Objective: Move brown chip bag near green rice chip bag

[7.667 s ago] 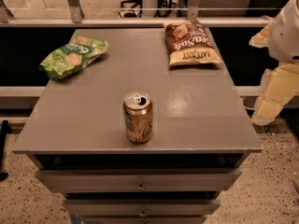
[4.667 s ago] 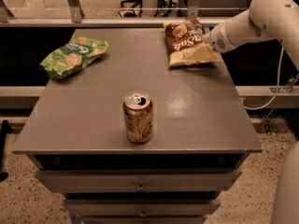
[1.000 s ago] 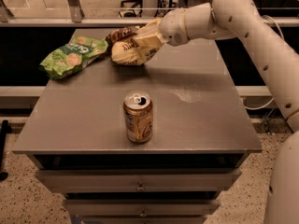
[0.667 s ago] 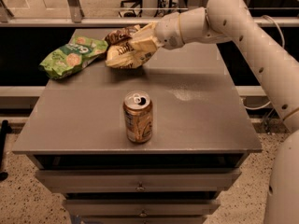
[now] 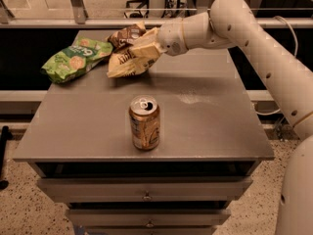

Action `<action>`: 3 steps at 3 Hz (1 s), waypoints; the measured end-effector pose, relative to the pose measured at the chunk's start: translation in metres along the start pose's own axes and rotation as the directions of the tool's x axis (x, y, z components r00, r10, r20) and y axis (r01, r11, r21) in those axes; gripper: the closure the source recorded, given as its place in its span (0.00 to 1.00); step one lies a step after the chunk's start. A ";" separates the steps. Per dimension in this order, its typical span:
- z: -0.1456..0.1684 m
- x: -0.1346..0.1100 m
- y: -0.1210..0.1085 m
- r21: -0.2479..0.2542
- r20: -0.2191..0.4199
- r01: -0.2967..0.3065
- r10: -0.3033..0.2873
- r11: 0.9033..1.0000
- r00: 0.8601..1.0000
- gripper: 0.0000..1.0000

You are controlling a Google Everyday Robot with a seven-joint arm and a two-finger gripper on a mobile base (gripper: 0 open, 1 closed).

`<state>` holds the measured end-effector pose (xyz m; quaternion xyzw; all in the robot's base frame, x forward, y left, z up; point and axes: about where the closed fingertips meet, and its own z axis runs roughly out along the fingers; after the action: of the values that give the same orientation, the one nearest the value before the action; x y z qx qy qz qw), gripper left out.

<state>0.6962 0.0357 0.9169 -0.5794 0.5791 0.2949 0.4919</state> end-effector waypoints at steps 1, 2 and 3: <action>0.005 0.000 0.003 -0.009 0.002 -0.006 0.006 1.000 1.000 0.18; 0.006 0.001 0.004 -0.009 0.001 -0.012 0.012 1.000 1.000 0.00; 0.006 0.001 0.004 -0.009 0.000 -0.013 0.013 1.000 1.000 0.00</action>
Offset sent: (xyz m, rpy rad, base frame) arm -0.0023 -0.0013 -0.0030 0.0019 0.0175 -0.0118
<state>0.6935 0.0411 0.9130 -0.5777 0.5815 0.3007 0.4876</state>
